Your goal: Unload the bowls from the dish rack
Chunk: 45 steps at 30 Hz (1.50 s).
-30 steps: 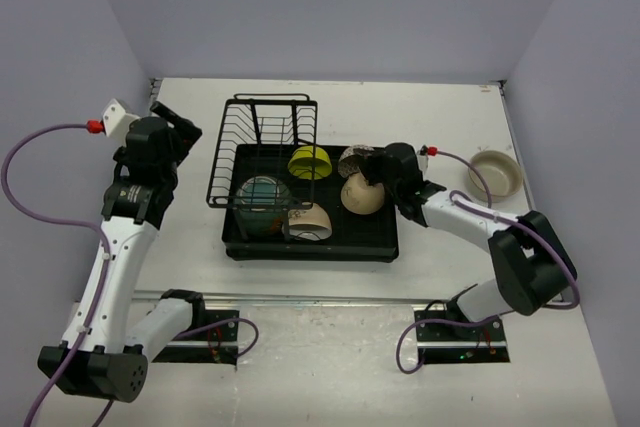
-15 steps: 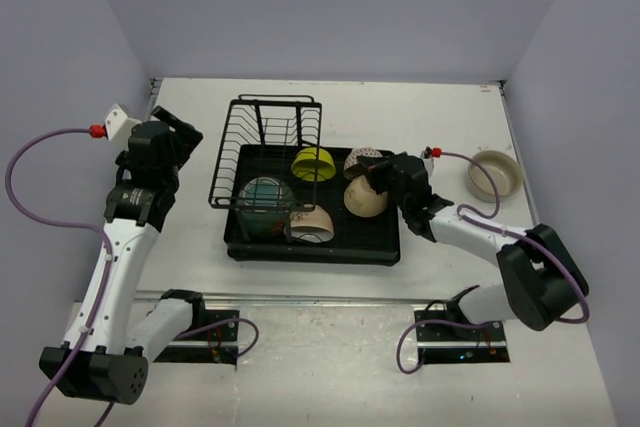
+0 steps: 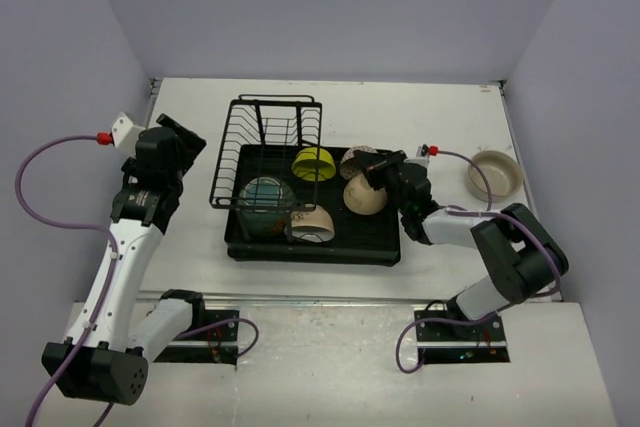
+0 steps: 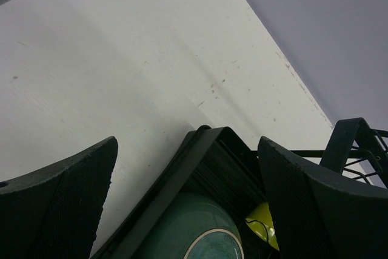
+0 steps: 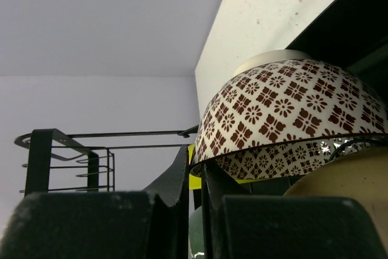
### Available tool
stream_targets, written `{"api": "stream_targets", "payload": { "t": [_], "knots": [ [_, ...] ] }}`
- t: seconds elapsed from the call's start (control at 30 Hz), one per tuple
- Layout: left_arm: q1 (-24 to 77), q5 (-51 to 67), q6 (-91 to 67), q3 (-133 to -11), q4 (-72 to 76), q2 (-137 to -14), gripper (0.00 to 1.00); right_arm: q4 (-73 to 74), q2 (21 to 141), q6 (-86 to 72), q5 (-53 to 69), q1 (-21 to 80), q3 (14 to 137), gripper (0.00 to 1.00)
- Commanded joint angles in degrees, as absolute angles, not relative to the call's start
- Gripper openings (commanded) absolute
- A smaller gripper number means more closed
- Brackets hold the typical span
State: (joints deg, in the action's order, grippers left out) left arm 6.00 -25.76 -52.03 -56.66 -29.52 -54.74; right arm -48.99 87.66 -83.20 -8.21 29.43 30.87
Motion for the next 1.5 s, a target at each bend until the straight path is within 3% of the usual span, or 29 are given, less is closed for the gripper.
{"api": "stream_targets", "payload": {
  "t": [0.0,1.07,1.47],
  "knots": [
    [5.4,-26.8,-53.5,-55.7,-26.9,-53.7,0.96,-58.3,91.8,-80.1,-3.9,29.1,33.0,0.0],
    [4.5,-27.6,-54.5,-53.2,-25.8,-52.9,0.97,-55.1,78.8,-72.1,6.0,28.0,33.3,0.0],
    [4.0,-32.4,-47.8,-63.5,-31.6,-54.2,0.99,-42.5,74.6,-71.4,12.9,23.7,40.4,0.0]
  ]
}}
